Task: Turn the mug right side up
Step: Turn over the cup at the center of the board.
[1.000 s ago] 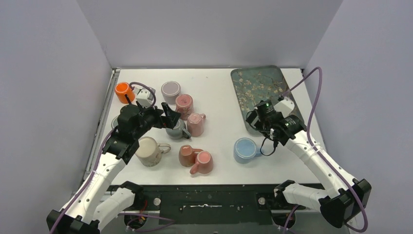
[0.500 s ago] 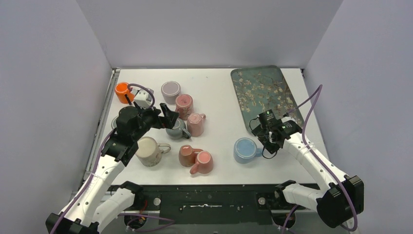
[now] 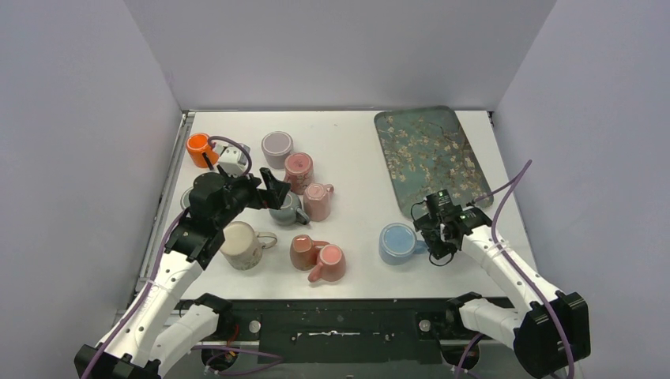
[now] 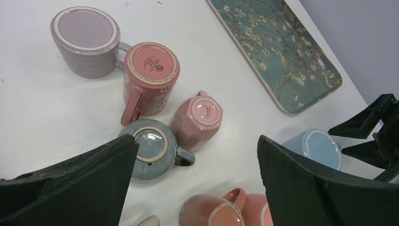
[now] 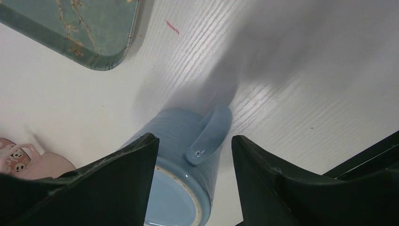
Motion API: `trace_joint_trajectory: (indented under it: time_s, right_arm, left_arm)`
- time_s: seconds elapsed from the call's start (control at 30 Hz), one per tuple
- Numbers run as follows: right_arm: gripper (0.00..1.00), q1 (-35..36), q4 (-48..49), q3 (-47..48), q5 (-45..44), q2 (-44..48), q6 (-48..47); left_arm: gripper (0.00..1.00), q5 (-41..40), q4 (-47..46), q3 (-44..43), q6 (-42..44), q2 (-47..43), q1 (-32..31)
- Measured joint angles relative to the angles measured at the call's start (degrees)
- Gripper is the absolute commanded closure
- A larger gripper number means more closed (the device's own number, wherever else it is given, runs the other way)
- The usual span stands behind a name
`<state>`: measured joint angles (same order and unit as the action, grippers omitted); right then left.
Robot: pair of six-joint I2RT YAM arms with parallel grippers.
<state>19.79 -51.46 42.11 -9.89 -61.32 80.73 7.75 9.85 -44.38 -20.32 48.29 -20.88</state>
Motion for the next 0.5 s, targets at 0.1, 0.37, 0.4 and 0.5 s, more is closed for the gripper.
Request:
trace_joint_trajectory:
  time_s: [0.1, 0.37, 0.4, 0.5]
  right_arm:
    - [0.41, 0.00, 1.05, -0.44, 1.11, 0.00, 0.72]
    - [0.41, 0.00, 3.30, -1.16, 3.21, -0.76, 2.19]
    - [0.41, 0.00, 3.56, -1.16, 3.39, -1.03, 2.29]
    - [0.44, 0.00, 4.07, -1.16, 3.50, -1.36, 2.49]
  left_arm:
    - [0.03, 0.00, -0.02, 0.07, 0.04, 0.00, 0.00]
    - [0.03, 0.00, -0.07, 0.76, 0.09, -0.20, 0.00]
    - [0.03, 0.04, -0.09, 0.76, 0.09, -0.22, 0.00]
    - [0.03, 0.37, -0.17, 0.81, 0.07, -0.24, 0.00]
